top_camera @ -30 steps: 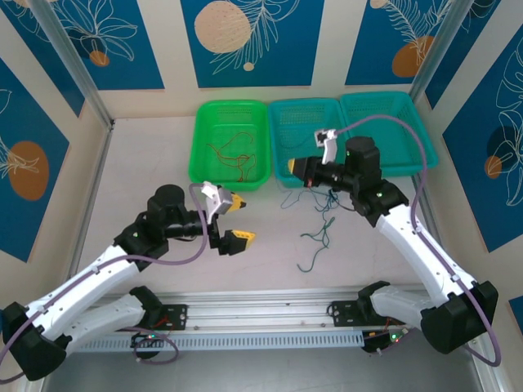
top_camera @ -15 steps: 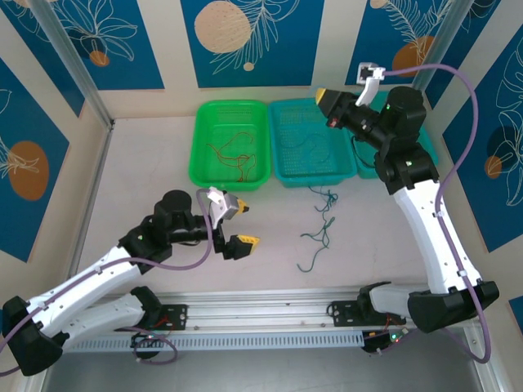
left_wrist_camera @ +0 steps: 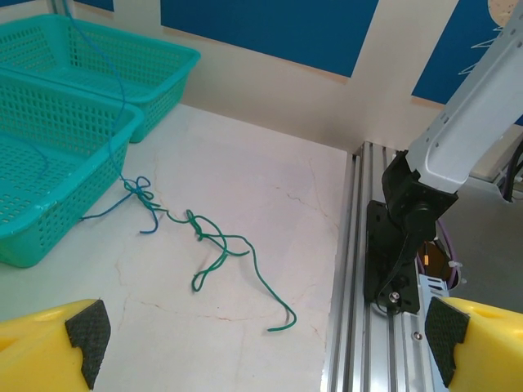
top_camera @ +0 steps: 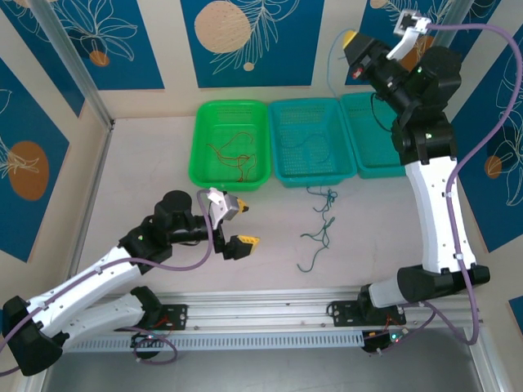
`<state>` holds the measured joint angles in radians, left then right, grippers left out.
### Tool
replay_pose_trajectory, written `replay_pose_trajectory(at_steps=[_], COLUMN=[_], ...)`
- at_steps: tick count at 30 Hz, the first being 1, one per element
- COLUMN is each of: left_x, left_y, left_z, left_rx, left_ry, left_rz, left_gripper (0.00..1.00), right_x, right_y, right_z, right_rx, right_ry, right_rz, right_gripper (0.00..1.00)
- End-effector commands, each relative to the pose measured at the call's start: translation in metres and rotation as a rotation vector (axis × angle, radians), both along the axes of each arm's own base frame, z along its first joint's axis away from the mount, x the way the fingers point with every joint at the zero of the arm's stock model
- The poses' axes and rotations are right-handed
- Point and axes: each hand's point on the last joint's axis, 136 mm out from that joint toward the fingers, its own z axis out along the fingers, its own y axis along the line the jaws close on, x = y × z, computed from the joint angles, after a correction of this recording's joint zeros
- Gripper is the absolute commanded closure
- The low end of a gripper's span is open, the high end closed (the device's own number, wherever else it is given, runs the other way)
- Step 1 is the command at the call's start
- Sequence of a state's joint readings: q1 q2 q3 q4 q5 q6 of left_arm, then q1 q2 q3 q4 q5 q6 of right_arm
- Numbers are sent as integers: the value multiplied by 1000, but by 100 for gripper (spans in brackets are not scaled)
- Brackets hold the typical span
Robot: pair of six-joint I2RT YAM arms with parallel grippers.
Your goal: Untangle the cables
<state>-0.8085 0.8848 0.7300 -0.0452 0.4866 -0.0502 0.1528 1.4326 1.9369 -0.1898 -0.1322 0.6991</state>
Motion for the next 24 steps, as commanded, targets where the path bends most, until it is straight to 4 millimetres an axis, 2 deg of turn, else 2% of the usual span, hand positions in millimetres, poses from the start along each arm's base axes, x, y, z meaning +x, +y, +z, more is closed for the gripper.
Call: replay_pose_trajectory(at_steps=[1, 5, 13, 16, 19, 24], left_x=[-4, -3, -3, -2, -1, -1], left_y=[1, 1, 2, 4, 5, 5], left_z=[0, 1, 0, -1, 0, -1], left_rx=[1, -1, -6, -4, -14, -20], left_ry=[-22, -31, -19, -19, -24, -20], left_rz=[-5, -3, 5, 18, 31, 34], left_gripper=[0, 0, 0, 0, 0, 0], right_x=[-9, -1, 32, 45, 64, 103], right_y=[-1, -4, -35, -41, -36, -22], right_z=[34, 55, 82, 84, 64, 5], right_rx=[34, 16, 117, 136, 149, 78], right_ry=[-62, -99, -107, -116, -49, 96], right_rz=[15, -11, -32, -35, -3, -18], right_gripper=[100, 100, 100, 100, 100, 100])
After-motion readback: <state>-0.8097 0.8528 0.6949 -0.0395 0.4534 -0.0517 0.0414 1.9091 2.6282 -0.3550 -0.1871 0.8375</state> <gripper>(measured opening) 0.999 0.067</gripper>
